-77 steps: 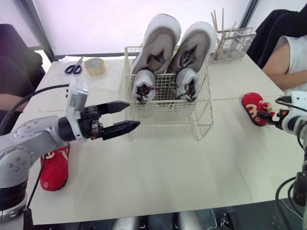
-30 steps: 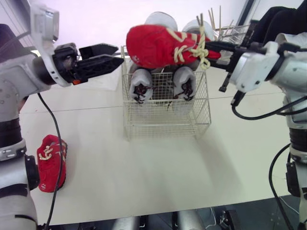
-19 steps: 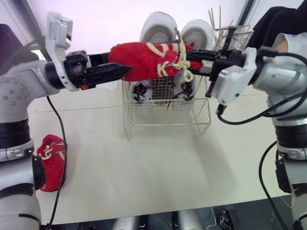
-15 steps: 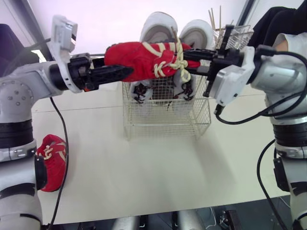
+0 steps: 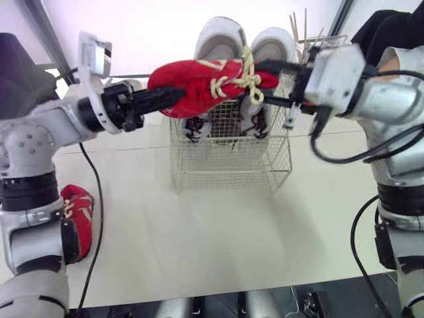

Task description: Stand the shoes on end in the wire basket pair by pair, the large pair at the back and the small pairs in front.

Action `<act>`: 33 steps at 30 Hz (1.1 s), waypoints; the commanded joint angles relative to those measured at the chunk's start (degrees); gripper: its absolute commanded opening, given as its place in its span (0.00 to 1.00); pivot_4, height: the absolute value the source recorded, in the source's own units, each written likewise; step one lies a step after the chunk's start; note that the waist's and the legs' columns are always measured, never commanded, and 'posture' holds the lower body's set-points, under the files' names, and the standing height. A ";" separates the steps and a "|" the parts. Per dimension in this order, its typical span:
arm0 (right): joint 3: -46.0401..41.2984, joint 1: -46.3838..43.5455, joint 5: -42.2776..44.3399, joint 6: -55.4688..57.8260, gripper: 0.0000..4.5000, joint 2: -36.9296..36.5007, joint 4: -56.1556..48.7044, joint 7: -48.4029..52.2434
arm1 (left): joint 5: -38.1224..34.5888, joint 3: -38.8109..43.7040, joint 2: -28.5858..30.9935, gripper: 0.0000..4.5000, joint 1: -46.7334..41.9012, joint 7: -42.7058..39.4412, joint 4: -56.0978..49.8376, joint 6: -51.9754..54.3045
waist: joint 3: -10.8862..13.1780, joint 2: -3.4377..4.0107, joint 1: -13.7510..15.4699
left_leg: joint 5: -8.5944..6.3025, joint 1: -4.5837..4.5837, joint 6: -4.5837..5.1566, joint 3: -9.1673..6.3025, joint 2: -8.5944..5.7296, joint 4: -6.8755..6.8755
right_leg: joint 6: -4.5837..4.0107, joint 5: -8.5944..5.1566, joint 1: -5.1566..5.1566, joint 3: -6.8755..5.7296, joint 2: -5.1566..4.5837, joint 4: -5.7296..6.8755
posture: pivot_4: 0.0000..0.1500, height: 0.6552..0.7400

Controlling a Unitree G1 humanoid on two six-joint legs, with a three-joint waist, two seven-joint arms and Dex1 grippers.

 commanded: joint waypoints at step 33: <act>-13.54 -0.31 55.75 29.00 0.80 27.41 -1.92 -36.75 | -24.88 4.81 -14.07 0.06 7.46 28.89 -11.89 -5.56 | -0.07 -0.10 0.69 | 0.08 0.00 -0.10 0.02 0.01 0.02 | -0.01 0.00 -0.02 0.06 0.07 0.07 | 1.00 1.00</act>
